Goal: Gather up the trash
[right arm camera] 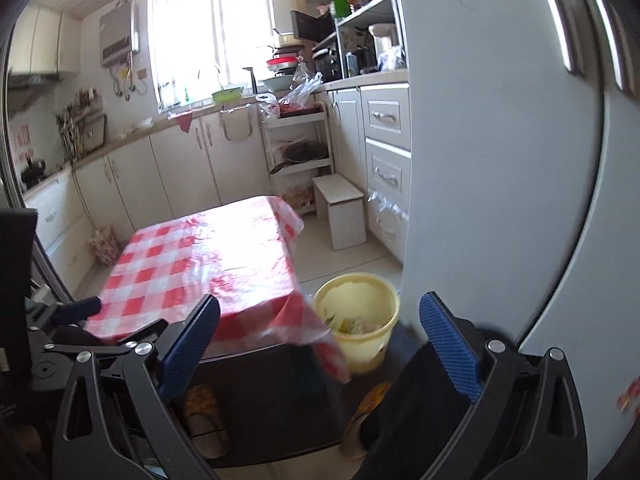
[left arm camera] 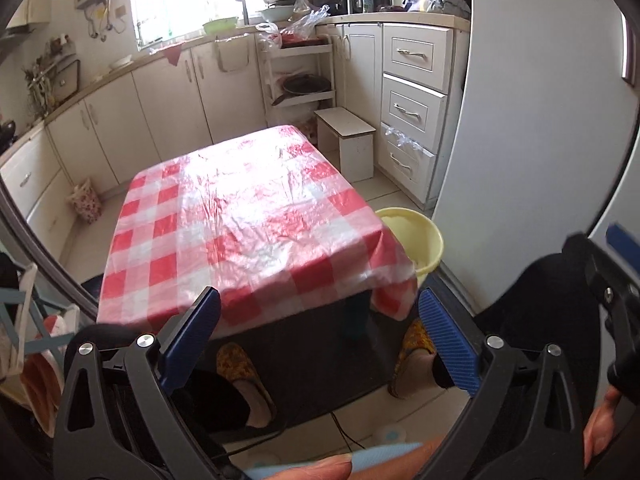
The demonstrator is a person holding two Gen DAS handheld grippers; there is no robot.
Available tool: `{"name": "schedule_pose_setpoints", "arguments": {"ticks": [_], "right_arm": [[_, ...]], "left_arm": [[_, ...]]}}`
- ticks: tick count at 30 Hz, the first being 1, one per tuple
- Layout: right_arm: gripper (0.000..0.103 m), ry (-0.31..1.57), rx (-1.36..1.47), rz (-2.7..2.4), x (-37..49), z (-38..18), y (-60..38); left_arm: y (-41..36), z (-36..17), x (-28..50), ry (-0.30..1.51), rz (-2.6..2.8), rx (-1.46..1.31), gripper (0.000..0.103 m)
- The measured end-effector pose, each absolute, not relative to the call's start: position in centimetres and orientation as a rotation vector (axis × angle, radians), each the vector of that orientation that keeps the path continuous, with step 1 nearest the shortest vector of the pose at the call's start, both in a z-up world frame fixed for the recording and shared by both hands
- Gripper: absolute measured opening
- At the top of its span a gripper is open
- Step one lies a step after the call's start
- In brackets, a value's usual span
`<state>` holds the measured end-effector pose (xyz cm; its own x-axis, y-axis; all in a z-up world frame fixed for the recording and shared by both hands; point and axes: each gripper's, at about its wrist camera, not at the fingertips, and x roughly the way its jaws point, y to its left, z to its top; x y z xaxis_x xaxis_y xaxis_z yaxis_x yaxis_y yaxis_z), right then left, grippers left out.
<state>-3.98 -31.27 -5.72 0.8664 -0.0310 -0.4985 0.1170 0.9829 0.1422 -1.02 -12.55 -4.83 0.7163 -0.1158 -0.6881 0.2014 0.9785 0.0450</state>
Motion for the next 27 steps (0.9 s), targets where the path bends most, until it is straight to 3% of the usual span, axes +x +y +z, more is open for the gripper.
{"name": "schedule_pose_setpoints", "arguments": {"ticks": [27], "right_arm": [[0.096, 0.486, 0.138, -0.067, -7.5, -6.5, -29.4]], "left_arm": [[-11.2, -3.0, -5.7, 0.673, -0.084, 0.128, 0.095]]}}
